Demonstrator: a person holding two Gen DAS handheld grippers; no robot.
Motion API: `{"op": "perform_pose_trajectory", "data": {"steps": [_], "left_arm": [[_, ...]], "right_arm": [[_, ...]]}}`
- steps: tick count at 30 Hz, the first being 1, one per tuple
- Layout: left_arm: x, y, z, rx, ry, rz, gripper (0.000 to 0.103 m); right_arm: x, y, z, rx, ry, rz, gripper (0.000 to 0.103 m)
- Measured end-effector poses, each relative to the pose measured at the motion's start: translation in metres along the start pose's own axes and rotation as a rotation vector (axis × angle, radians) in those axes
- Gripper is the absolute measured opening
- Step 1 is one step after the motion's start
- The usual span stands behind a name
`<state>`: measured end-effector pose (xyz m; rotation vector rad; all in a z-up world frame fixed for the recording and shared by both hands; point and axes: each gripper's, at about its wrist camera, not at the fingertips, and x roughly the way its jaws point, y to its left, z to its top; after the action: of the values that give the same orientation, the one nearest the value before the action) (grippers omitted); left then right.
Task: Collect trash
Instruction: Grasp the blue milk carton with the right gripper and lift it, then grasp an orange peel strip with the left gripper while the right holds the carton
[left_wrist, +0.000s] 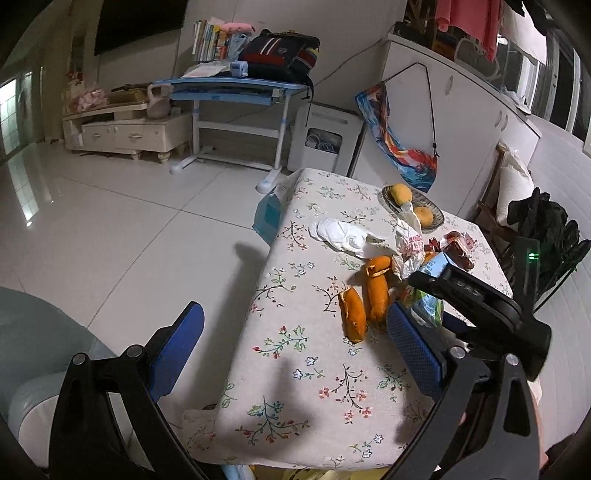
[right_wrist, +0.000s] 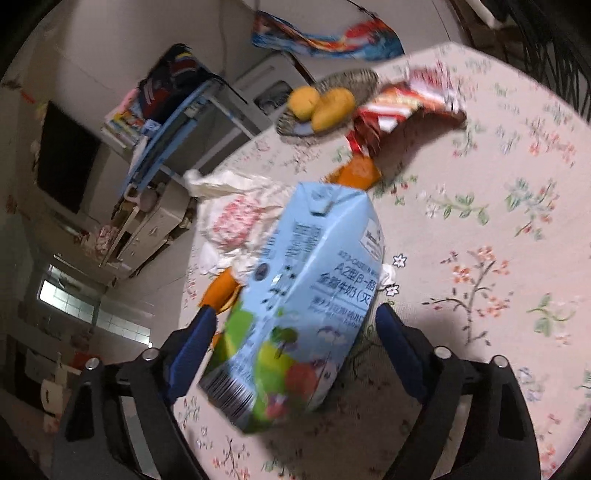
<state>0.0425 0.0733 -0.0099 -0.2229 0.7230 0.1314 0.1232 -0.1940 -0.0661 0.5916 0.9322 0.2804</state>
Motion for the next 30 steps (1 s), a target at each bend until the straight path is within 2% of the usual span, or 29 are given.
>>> {"op": "perform_pose_trajectory", "data": {"steps": [1, 3, 5, 9, 12, 13, 18, 21, 24, 30], "left_arm": [[0.002, -0.002, 0.000, 0.006, 0.004, 0.001, 0.096], [0.006, -0.004, -0.001, 0.015, 0.014, 0.002, 0.096], [0.011, -0.007, -0.001, 0.026, 0.031, 0.000, 0.096], [0.033, -0.021, -0.004, 0.058, 0.092, 0.002, 0.096], [0.048, -0.031, -0.005, 0.075, 0.126, 0.001, 0.096], [0.054, -0.034, -0.004, 0.079, 0.135, 0.003, 0.096], [0.086, -0.042, 0.000, 0.076, 0.175, 0.024, 0.093], [0.102, -0.045, 0.003, 0.081, 0.200, 0.022, 0.083], [0.112, -0.048, 0.001, 0.095, 0.217, 0.026, 0.076], [0.121, -0.054, -0.002, 0.121, 0.224, 0.036, 0.075]], "right_arm": [[0.000, -0.001, 0.000, -0.001, 0.006, 0.014, 0.073], [-0.003, -0.004, 0.000, -0.003, 0.023, 0.052, 0.067], [-0.012, -0.006, 0.000, -0.026, 0.034, 0.082, 0.058], [-0.038, -0.012, -0.002, -0.076, 0.051, 0.104, 0.049], [-0.064, -0.022, -0.005, -0.135, 0.062, 0.089, 0.043], [-0.071, -0.026, -0.006, -0.147, 0.068, 0.084, 0.032], [-0.104, -0.063, -0.010, -0.127, 0.053, 0.075, 0.032], [-0.107, -0.083, -0.010, -0.065, 0.038, 0.081, 0.032], [-0.101, -0.083, -0.009, -0.061, 0.047, 0.079, 0.032], [-0.098, -0.087, -0.010, -0.048, 0.069, 0.094, 0.032]]}}
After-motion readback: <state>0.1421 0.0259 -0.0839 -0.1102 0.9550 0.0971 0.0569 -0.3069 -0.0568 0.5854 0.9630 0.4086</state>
